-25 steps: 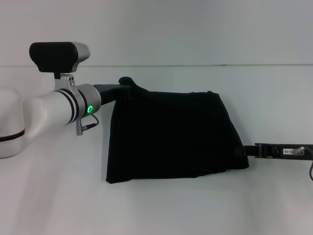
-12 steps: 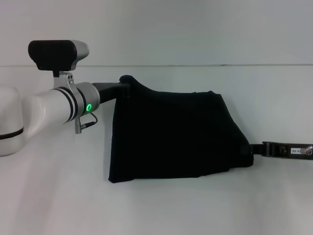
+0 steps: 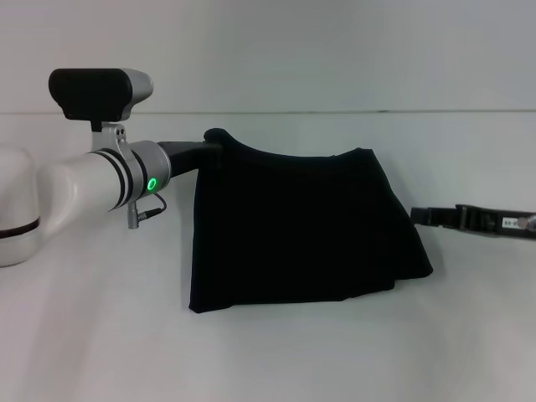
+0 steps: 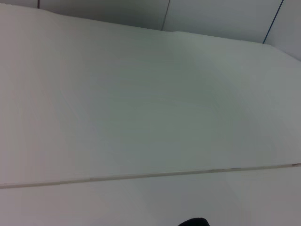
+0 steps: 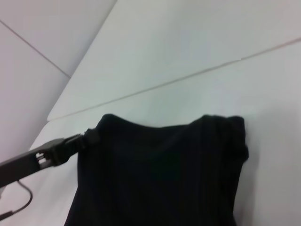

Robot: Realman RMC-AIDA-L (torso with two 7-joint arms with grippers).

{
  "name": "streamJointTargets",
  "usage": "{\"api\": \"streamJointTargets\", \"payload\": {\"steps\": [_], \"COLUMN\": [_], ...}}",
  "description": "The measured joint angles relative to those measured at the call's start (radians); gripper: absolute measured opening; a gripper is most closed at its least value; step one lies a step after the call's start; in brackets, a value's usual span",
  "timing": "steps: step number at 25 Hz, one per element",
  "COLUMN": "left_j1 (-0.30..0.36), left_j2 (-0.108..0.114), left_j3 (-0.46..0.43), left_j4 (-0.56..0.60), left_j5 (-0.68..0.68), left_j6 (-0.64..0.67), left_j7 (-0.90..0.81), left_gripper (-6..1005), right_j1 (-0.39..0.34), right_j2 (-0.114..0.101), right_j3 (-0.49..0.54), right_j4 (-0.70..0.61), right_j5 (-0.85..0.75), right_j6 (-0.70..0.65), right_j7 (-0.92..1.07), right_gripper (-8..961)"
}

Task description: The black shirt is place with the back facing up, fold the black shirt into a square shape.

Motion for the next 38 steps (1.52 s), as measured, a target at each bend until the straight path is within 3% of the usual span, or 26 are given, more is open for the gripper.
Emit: {"api": "streamJointTargets", "payload": {"steps": [7,13,20,24,27,32,38], "left_j1": [0.000,0.001,0.003,0.003,0.003,0.003,0.003], "left_j2": [0.001,0.003,0.003,0.003,0.003,0.003,0.003], "left_j3": [0.005,0.009,0.009,0.009,0.009,0.009,0.009], "left_j4": [0.002,0.009,0.010,0.011,0.012,0.012,0.011], "left_j5": [0.002,0.002,0.003,0.003,0.003,0.003,0.003], "left_j6": [0.001,0.001,0.001,0.001,0.001,0.001,0.001], "left_j7": [0.000,0.000,0.000,0.000,0.000,0.001,0.002], "left_gripper": [26,27,28,28,29,30,31], "right_j1": [0.056,0.103,0.128,0.121,0.110,0.094,0.096], "right_j2": [0.001,0.034,0.077,0.085,0.085,0.082,0.082], "right_j3": [-0.009,-0.031,-0.036,-0.029,-0.025,-0.018,0.005], "right_j4": [0.007,0.015,0.034,0.035,0.035,0.028,0.028], "right_j5": [-0.005,-0.007,-0.005,-0.001,0.000,0.000,0.001], "right_j6": [0.066,0.132,0.244,0.251,0.248,0.253,0.260], "right_j7": [0.070,0.087,0.074,0.043,0.038,0.036,0.010], "right_gripper": [462,594,574,563,334,106,9]}}
